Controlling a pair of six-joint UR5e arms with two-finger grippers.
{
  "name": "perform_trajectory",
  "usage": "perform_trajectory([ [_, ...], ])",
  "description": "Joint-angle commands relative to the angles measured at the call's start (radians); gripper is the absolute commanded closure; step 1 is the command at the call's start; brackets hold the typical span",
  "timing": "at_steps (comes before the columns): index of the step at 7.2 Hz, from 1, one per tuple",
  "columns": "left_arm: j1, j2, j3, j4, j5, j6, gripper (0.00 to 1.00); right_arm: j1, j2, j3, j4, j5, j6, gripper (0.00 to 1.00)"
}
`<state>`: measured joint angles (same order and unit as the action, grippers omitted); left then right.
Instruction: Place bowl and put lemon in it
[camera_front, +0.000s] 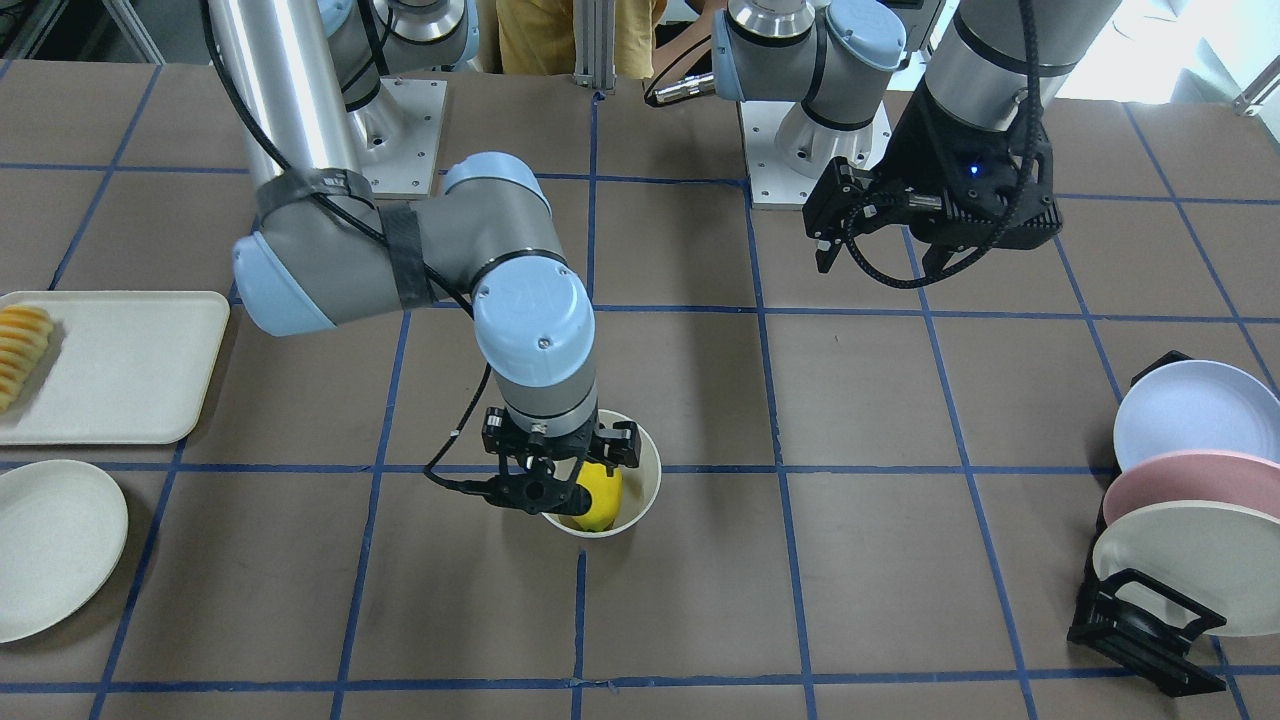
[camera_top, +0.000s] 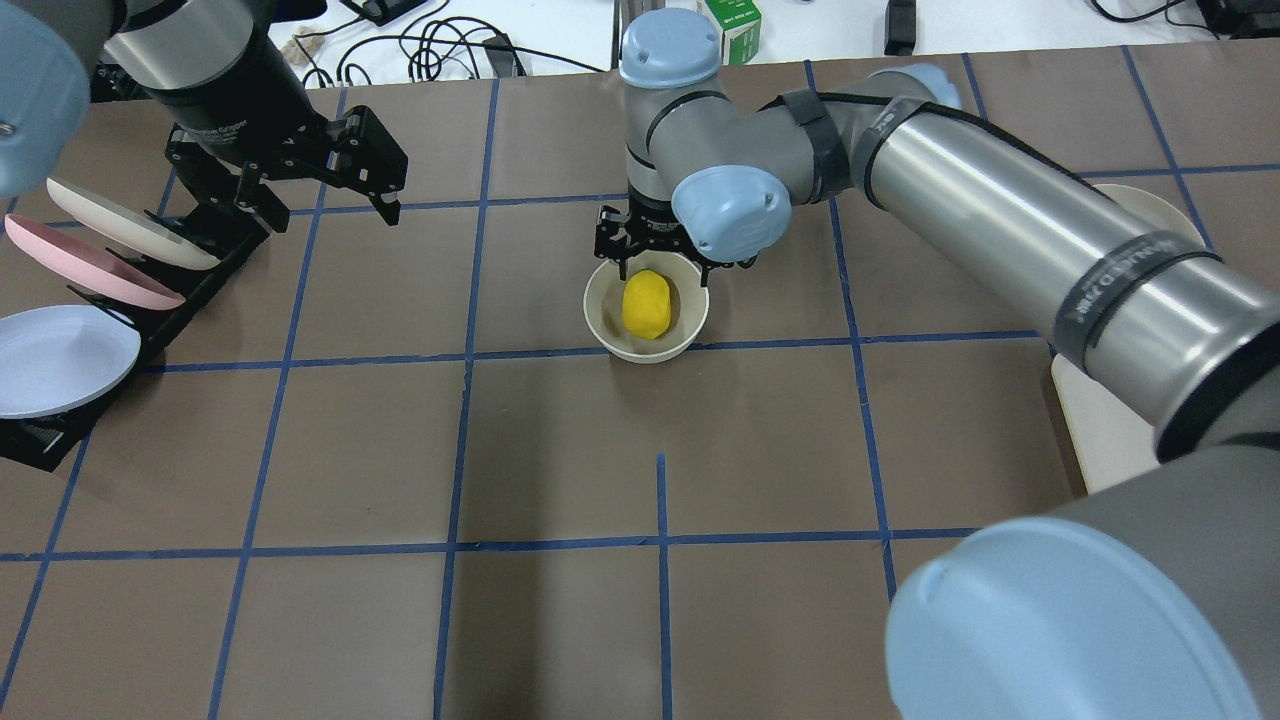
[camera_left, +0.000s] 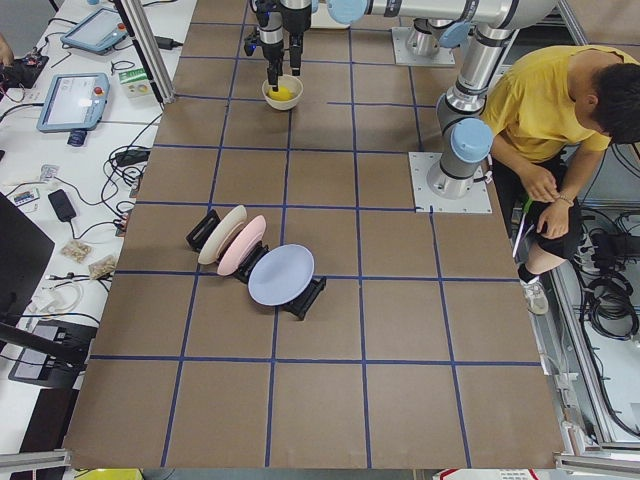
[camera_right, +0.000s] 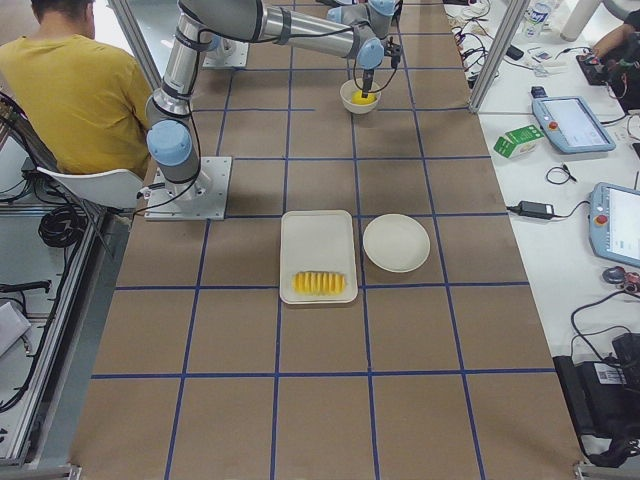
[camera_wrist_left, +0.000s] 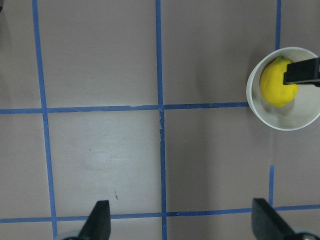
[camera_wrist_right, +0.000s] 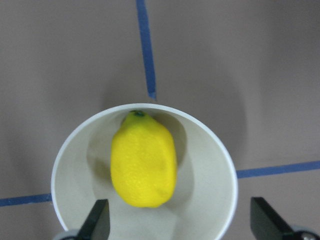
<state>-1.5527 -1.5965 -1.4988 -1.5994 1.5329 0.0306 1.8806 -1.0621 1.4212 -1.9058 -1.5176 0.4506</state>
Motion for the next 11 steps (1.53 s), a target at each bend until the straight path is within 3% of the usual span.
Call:
perform_trajectory([
  [1, -0.001, 0.004, 0.017, -0.064, 0.001, 0.012, 0.00, -0.123, -0.163, 0.001, 0.127, -0.003, -0.016, 0.00],
  [3, -0.001, 0.004, 0.023, -0.077, 0.007, 0.049, 0.00, -0.233, -0.283, 0.004, 0.252, -0.003, -0.071, 0.00],
  [5, -0.001, -0.002, 0.022, -0.068, -0.002, 0.051, 0.00, -0.250, -0.375, 0.008, 0.293, -0.003, -0.122, 0.00],
  [7, -0.007, -0.003, 0.020, -0.067, 0.006, 0.052, 0.00, -0.280, -0.430, 0.008, 0.411, -0.007, -0.193, 0.00],
  [11, -0.007, 0.003, 0.020, -0.067, 0.004, 0.052, 0.00, -0.308, -0.507, 0.073, 0.459, -0.055, -0.276, 0.00],
])
